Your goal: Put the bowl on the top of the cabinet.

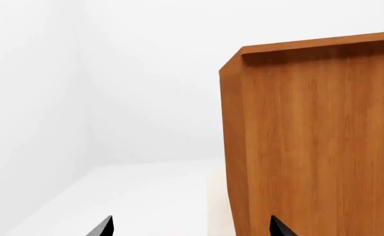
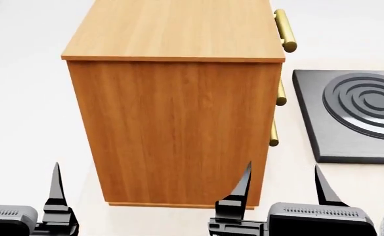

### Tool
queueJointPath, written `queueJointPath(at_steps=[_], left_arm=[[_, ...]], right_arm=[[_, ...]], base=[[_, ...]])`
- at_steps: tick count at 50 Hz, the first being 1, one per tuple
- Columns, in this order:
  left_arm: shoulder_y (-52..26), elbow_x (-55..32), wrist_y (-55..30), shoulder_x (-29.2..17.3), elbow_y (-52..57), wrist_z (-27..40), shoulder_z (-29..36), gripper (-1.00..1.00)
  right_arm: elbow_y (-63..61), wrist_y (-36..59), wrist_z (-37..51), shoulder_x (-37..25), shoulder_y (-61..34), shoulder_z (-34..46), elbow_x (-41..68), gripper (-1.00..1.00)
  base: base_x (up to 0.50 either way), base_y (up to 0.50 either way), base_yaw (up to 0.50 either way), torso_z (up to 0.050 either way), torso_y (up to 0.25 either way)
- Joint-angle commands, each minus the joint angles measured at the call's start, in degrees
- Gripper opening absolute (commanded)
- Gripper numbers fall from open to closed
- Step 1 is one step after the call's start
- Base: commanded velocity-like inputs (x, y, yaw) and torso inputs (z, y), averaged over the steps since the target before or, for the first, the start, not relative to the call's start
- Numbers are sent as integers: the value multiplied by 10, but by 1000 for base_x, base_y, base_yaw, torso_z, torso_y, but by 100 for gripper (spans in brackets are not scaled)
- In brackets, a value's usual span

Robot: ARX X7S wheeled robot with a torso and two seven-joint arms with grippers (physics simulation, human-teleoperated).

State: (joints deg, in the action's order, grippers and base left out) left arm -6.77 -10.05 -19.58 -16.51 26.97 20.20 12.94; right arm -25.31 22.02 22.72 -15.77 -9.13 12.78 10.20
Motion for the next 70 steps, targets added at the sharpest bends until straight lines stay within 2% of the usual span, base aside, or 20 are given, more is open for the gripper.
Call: queueJointPath(at_steps=[1,19,30,38,47,59,70], left_arm=[[-3,-2,1,0,-3,1,4,100],[-5,-4,-5,-4,1,6,7,100],[-7,-9,-3,-6,-4,7,5,100],[-18,-7,-3,-4,-17,5,14,100],[-18,-7,-6,-6,-13,8,15,100],[-18,-7,-3,-7,-16,11,18,100],[-19,-8,-1,-8,-16,13,20,100]], right_arm=[[-12,40,-1,-3,-6,-21,33,100],[-20,39,13,-13,-6,-10,13,100],[-120,196,27,-78,4,-33,14,100],[-179,376,-18,-114,-18,-116,121,100],[-233,493,-29,-139,-23,-157,172,100],[-277,544,-11,-186,3,-166,166,100],[-287,540,-19,-190,38,-199,176,100]], base=[[0,0,0,0,0],[0,0,0,0,0],[0,0,0,0,0],[0,0,0,0,0],[0,0,0,0,0],[0,0,0,0,0],[0,0,0,0,0]])
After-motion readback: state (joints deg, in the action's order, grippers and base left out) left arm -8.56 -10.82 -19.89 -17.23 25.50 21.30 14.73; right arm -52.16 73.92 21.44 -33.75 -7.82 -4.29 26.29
